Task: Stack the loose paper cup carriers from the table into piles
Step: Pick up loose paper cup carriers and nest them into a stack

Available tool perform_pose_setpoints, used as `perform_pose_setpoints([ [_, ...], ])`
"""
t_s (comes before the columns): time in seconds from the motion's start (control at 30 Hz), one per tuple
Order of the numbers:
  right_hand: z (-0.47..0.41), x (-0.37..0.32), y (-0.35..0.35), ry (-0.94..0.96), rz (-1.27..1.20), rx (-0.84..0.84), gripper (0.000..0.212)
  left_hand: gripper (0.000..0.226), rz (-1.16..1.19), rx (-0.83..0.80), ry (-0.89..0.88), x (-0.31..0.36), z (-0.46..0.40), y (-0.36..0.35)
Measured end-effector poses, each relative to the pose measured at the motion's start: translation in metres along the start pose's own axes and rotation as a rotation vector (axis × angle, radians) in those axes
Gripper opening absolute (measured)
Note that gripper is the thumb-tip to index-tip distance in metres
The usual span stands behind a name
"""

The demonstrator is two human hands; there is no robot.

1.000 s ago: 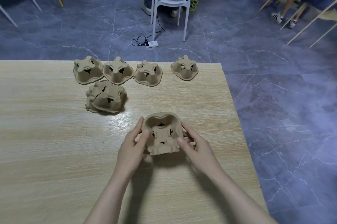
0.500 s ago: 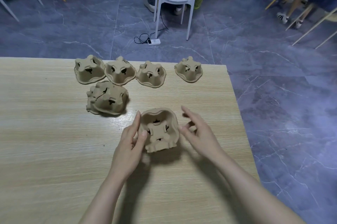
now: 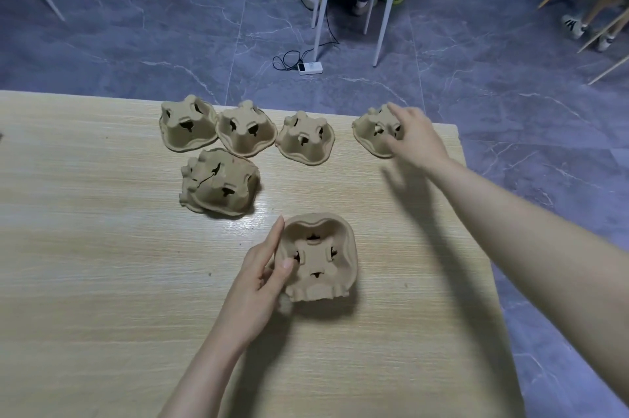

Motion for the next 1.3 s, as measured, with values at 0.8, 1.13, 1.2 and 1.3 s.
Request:
perform_pose_setpoints([
  [0.8,0.047,0.043,0.007,-0.084,0.037,0.0,0.104,0.055,0.01,0.046,0.047,-0.005,-0.002,0.005],
  [1.13,0.096,0.075,0.016,-0.076,-0.238,0.175,0.021,0.055,0.031,0.044,0.044,0.001,-0.003,0.003],
  [1.2,0.109,0.077,0.02,-0.072,-0.332,0.201,0.021,0.055,0.025,0.029,0.047,0.001,-0.004,0.002],
  [1.3,0.135,0.074,0.027,-0.049,-0.549,0.235,0.017,0.055,0.005,0.008,0.028,0.002,-0.004,0.001],
])
Point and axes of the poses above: each hand's wrist, its own z-axis away from the middle knuckle, its own y-axis out of the back of the hand, x = y × z, the point moved 9 cm from there along -z, towards the middle knuckle, and after that the axes turned 13 degrees about -y, right-handed, at the moved point
